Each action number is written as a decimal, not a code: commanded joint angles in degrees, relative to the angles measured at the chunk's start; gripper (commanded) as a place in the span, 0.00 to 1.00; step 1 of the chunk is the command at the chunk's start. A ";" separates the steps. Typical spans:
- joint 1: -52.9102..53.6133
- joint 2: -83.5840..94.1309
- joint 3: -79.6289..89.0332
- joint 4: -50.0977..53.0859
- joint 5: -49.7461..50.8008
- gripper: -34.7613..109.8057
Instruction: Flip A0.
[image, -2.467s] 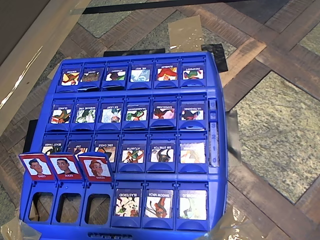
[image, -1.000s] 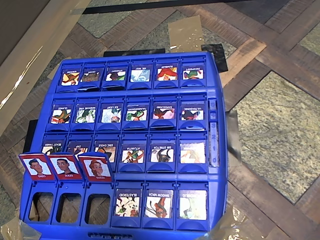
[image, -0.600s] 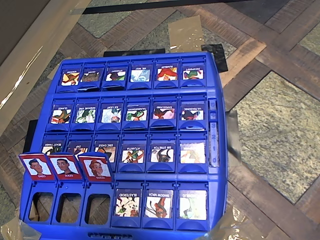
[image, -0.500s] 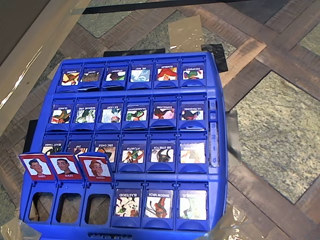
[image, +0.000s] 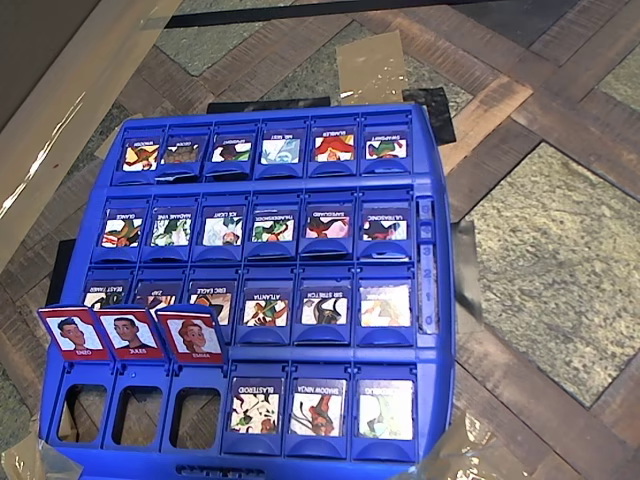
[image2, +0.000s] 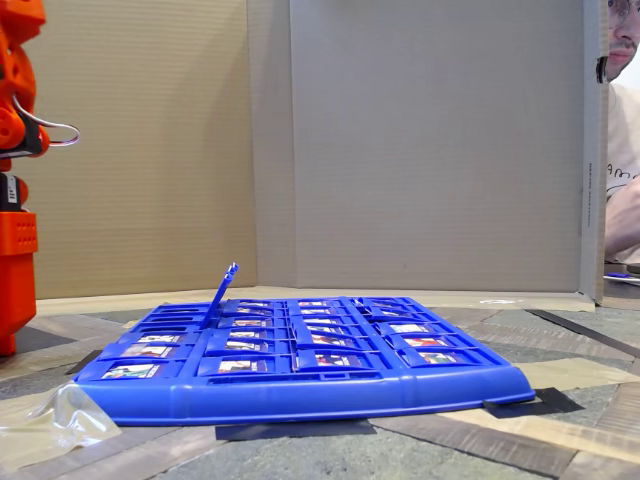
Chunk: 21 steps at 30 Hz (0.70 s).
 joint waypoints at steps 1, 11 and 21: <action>-3.08 -1.14 -4.31 7.65 4.92 0.24; -9.40 -14.24 -16.00 20.48 -2.81 0.24; -11.95 -31.99 -30.67 39.02 -7.56 0.24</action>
